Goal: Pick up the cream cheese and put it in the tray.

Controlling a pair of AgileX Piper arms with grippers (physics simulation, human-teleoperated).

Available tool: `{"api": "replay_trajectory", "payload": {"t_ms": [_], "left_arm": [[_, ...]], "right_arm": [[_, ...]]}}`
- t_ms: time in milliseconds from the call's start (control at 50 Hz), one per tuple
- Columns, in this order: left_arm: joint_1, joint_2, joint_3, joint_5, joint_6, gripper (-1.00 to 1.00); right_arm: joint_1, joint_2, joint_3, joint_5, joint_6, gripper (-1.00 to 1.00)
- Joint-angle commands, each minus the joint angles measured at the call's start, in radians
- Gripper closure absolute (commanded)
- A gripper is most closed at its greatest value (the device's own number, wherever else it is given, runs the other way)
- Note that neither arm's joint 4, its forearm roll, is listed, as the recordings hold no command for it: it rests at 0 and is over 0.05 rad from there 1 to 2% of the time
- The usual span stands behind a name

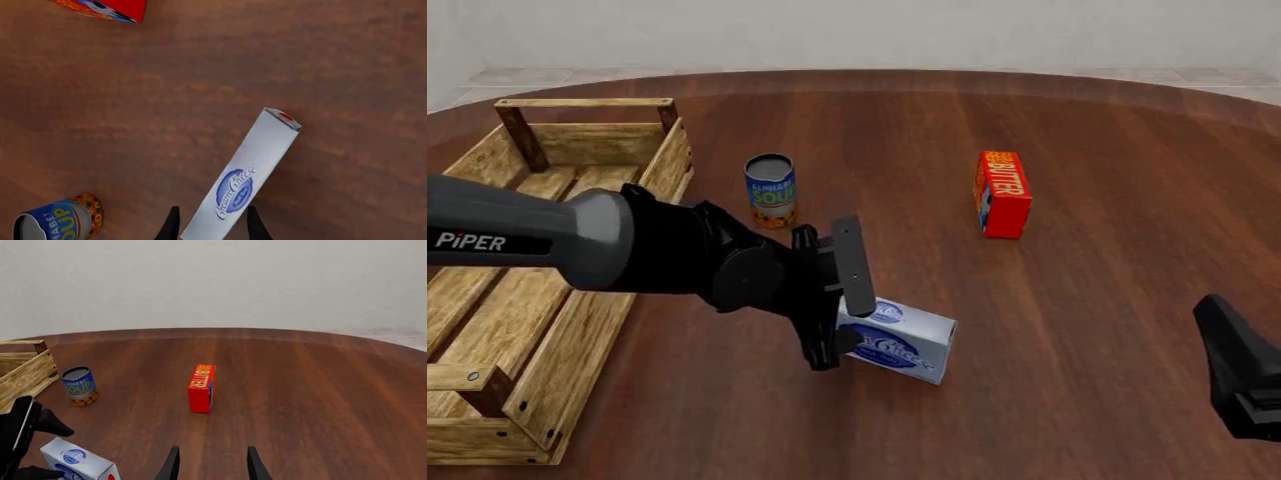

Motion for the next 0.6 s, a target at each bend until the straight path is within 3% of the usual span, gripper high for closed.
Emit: {"api": "replay_trajectory", "payload": {"t_ms": [20, 340, 360, 600], "left_arm": [[0.0, 0.039, 0.016, 0.003, 0.021, -1.0], [-0.02, 0.038, 0.03, 0.008, -0.011, -1.0], [-0.021, 0.037, 0.033, 0.006, -0.01, 1.0], [-0.038, 0.014, 0.052, 0.006, -0.016, 1.0]], "right_arm": [[0.0, 0.005, 0.0, -0.003, 0.002, -1.0], [0.001, 0.019, 0.0, -0.017, 0.001, -1.0], [0.001, 0.019, 0.0, -0.017, 0.0, -1.0], [0.002, 0.025, 0.0, -0.021, -0.001, -1.0]]}}
